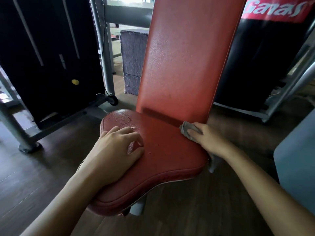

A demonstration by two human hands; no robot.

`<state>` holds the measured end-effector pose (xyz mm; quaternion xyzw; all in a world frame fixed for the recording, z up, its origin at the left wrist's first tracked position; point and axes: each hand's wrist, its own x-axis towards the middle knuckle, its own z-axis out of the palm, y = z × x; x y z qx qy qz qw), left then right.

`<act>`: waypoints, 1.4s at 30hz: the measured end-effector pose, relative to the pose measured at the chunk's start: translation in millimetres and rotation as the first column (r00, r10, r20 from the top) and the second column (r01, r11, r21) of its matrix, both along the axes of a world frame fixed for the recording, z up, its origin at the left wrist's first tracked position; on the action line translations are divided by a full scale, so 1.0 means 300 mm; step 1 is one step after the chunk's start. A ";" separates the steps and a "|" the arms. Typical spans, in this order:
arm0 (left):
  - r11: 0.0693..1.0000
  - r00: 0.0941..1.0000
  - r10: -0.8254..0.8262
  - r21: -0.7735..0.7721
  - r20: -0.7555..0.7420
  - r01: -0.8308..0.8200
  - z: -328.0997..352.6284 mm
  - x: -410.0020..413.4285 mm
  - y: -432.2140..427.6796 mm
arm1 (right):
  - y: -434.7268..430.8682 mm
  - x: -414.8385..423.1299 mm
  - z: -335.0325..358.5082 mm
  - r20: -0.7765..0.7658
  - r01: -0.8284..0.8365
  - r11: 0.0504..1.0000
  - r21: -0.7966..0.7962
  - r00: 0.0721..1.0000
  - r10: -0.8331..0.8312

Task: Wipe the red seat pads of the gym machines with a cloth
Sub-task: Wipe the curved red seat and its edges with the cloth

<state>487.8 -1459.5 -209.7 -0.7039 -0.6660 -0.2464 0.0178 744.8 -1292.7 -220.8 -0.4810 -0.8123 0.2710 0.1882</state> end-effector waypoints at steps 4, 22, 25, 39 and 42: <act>1.000 1.000 0.003 -0.006 -0.026 -0.004 0.002 0.001 0.002 | 0.107 -0.041 0.008 0.040 -0.045 0.977 -0.206 0.998 0.055; 1.000 0.996 -0.013 0.004 0.088 0.013 0.000 -0.009 0.004 | -0.001 0.017 0.000 0.032 -0.066 0.995 -0.077 0.997 0.069; 1.000 0.995 -0.015 -0.008 0.096 0.016 0.008 -0.007 0.004 | 0.032 -0.058 0.013 0.202 -0.039 0.999 0.001 0.979 0.038; 1.000 0.997 -0.001 -0.017 0.071 0.003 0.003 -0.009 0.008 | 0.071 -0.183 0.039 0.358 -0.098 0.992 0.076 0.932 0.064; 0.999 0.997 -0.004 -0.031 0.083 0.007 0.003 -0.015 0.008 | 0.109 -0.321 0.060 0.311 -0.150 0.988 0.018 0.941 0.137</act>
